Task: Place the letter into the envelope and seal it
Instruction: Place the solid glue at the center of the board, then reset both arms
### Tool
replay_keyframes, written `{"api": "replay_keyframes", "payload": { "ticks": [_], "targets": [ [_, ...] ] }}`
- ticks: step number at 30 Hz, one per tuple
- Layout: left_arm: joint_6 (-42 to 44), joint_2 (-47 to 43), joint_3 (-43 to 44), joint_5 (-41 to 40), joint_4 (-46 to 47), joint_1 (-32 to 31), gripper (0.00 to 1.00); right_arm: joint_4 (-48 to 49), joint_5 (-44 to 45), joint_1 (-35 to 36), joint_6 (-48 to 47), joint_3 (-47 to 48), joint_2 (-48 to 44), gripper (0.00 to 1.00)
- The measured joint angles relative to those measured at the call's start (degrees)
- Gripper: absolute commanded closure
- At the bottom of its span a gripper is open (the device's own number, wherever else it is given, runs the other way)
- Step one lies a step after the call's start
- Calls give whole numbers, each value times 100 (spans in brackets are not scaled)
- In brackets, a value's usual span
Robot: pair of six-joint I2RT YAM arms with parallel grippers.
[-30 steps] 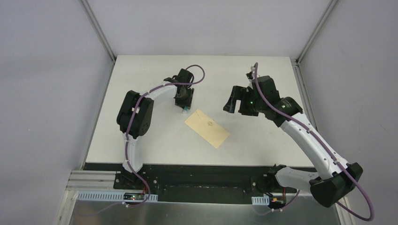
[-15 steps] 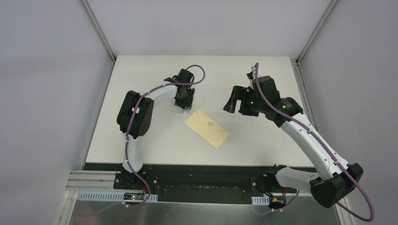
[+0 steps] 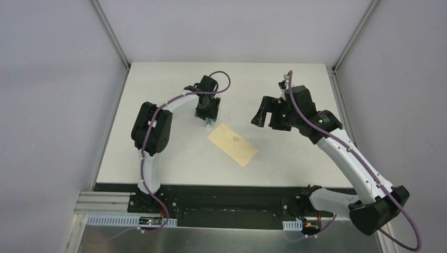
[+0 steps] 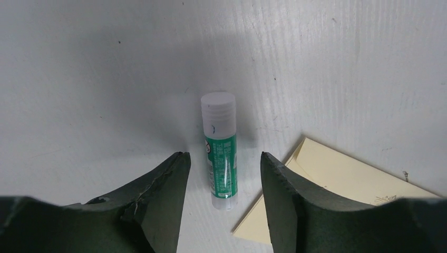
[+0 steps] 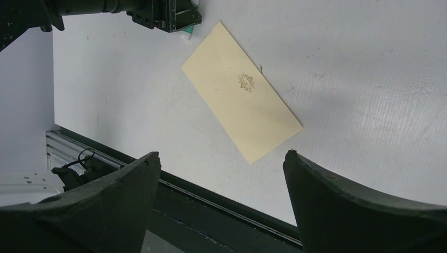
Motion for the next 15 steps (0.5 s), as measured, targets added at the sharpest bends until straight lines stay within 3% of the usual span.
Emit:
{"api": "replay_keyframes", "payload": {
  "ticks": [4, 10, 12, 15],
  "targets": [
    [26, -22, 190, -2, -72, 0, 38, 0, 11, 0, 0, 0, -17, 8],
    [105, -417, 468, 9, -201, 0, 11, -2, 39, 0, 0, 4, -20, 7],
    [118, -680, 562, 39, -262, 0, 2, -13, 61, 0, 0, 26, -20, 1],
    [111, -1147, 649, 153, -299, 0, 1, -46, 136, 0, -7, 122, -20, 1]
  ]
}}
